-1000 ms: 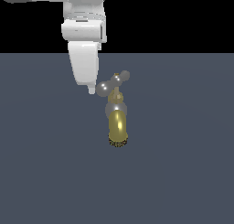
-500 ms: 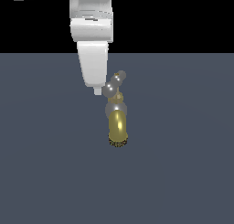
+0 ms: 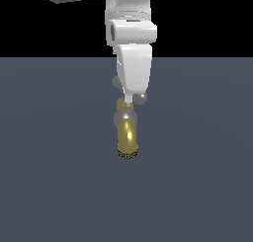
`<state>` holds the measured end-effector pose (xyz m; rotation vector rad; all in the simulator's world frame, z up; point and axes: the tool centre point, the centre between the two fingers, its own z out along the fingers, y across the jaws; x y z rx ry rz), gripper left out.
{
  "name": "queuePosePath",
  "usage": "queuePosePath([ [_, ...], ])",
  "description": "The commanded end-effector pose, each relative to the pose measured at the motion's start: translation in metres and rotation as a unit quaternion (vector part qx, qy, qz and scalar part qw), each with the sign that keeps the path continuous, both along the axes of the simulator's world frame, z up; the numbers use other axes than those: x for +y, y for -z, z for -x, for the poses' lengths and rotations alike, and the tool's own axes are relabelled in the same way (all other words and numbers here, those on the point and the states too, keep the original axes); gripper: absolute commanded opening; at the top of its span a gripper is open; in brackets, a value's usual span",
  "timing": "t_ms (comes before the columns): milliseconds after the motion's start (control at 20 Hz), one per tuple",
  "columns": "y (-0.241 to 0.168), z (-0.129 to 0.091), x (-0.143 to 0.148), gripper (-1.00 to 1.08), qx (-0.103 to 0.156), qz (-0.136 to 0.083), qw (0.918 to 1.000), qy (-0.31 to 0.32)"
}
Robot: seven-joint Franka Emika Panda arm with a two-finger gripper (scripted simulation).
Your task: Turn on the faucet by rotating a designated handle.
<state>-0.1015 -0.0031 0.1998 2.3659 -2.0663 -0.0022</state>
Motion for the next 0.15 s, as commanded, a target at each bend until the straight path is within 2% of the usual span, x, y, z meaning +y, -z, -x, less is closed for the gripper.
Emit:
queuePosePath([
  [0, 0.0004, -0.0003, -0.0363, -1.00, -0.001, 0.000, 0.9997, 0.023],
  [100, 0.0005, -0.0002, -0.0423, -1.00, -0.001, 0.000, 0.9997, 0.024],
])
